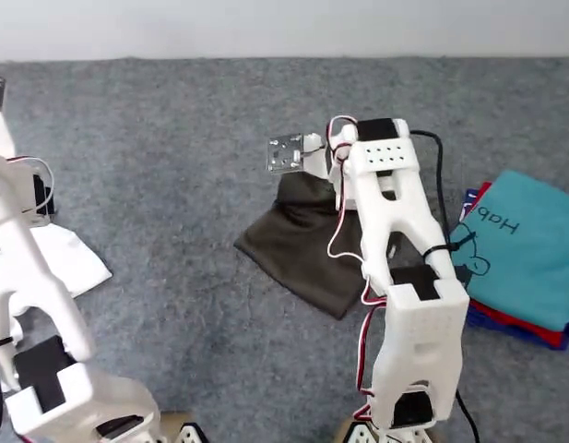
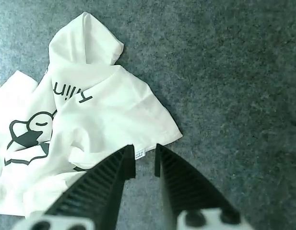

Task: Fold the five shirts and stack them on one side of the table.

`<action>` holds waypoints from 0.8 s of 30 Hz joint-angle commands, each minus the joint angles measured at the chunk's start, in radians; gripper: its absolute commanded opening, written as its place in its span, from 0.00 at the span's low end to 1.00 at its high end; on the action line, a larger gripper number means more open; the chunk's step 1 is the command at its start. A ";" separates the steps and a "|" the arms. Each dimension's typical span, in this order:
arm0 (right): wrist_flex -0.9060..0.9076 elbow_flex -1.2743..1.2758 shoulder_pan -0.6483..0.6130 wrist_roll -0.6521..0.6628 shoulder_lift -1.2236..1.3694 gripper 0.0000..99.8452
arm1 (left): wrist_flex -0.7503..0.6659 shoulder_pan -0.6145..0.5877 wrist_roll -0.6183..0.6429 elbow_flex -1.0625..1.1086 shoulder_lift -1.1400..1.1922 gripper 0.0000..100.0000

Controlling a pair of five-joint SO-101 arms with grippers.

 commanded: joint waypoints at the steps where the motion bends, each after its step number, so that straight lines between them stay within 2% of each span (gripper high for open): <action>1: -0.008 -0.107 -0.002 -0.203 -0.013 0.16 | 0.011 0.005 -0.002 -0.007 -0.048 0.08; 4: -0.008 -0.169 0.013 -0.419 -0.018 0.22 | 0.011 0.005 -0.002 -0.007 -0.048 0.08; 10: -0.005 -0.235 0.021 -0.809 -0.025 0.22 | 0.011 0.005 -0.002 -0.007 -0.046 0.08; 18: 0.216 -0.239 -0.021 -1.522 -0.027 0.23 | 0.011 0.005 -0.003 -0.007 -0.048 0.08; 20: 0.282 -0.239 -0.025 -1.637 -0.025 0.23 | 0.011 0.005 -0.003 -0.007 -0.048 0.08; 22: 0.349 -0.239 -0.036 -1.692 -0.025 0.24 | 0.011 0.005 -0.003 -0.007 -0.046 0.08; 24: 0.415 -0.239 -0.045 -1.763 -0.025 0.29 | 0.011 0.005 -0.003 -0.007 -0.044 0.08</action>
